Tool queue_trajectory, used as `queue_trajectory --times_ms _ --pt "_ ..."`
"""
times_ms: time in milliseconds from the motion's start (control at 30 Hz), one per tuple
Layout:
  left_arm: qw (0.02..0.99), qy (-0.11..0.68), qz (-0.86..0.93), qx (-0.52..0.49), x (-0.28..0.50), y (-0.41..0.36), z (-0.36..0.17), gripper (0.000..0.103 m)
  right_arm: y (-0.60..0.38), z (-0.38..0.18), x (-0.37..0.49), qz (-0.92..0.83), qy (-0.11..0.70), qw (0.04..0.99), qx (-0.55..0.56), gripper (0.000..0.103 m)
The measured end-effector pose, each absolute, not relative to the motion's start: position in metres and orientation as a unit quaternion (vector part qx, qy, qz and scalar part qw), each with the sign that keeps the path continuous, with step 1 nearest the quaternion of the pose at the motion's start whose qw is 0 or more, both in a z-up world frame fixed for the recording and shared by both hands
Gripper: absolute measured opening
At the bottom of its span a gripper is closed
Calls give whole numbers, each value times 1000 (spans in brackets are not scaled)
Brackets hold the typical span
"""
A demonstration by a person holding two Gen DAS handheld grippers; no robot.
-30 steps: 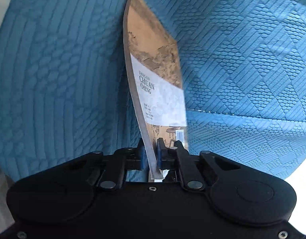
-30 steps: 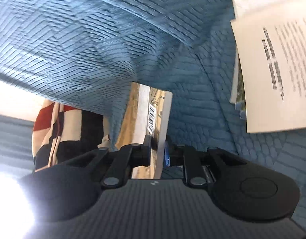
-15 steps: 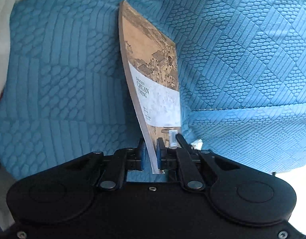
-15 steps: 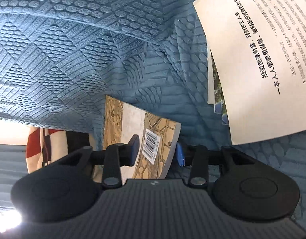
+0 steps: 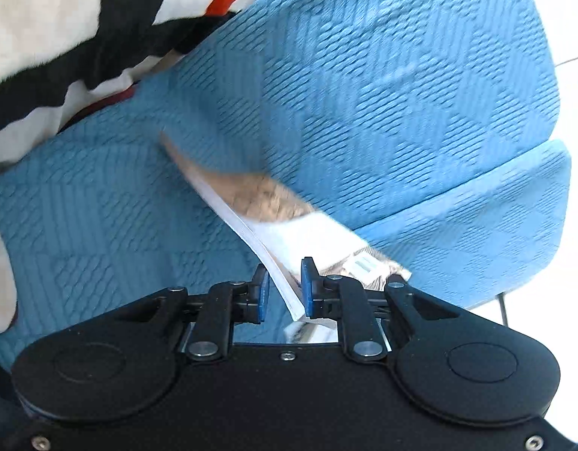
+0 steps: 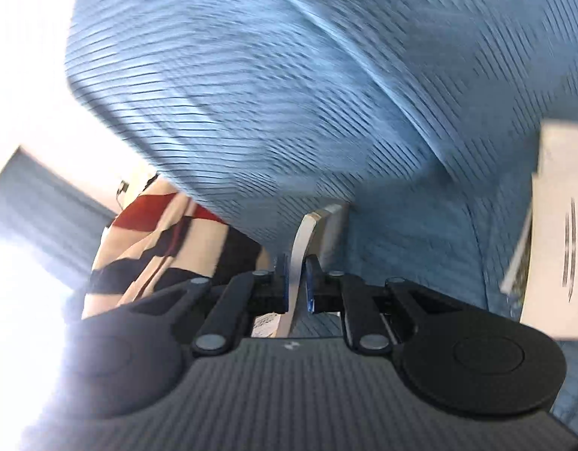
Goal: Organize objects
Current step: 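Close the left gripper on the tan book and lift it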
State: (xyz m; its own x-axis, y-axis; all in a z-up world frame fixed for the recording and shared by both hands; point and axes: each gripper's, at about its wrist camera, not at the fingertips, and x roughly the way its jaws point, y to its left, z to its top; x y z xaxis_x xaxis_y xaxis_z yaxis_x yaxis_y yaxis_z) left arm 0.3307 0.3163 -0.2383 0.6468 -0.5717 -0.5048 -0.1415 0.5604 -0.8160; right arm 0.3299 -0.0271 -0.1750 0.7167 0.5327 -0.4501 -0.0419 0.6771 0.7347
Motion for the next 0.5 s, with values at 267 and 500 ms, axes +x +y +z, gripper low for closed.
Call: queue_trajectory --times_ms 267,500 --pt "793 373 -186 -445 328 318 -209 17 -32 -136 287 162 296 876 344 15" --pt "797 380 -221 -415 315 307 -201 17 -34 -130 238 124 258 898 333 15"
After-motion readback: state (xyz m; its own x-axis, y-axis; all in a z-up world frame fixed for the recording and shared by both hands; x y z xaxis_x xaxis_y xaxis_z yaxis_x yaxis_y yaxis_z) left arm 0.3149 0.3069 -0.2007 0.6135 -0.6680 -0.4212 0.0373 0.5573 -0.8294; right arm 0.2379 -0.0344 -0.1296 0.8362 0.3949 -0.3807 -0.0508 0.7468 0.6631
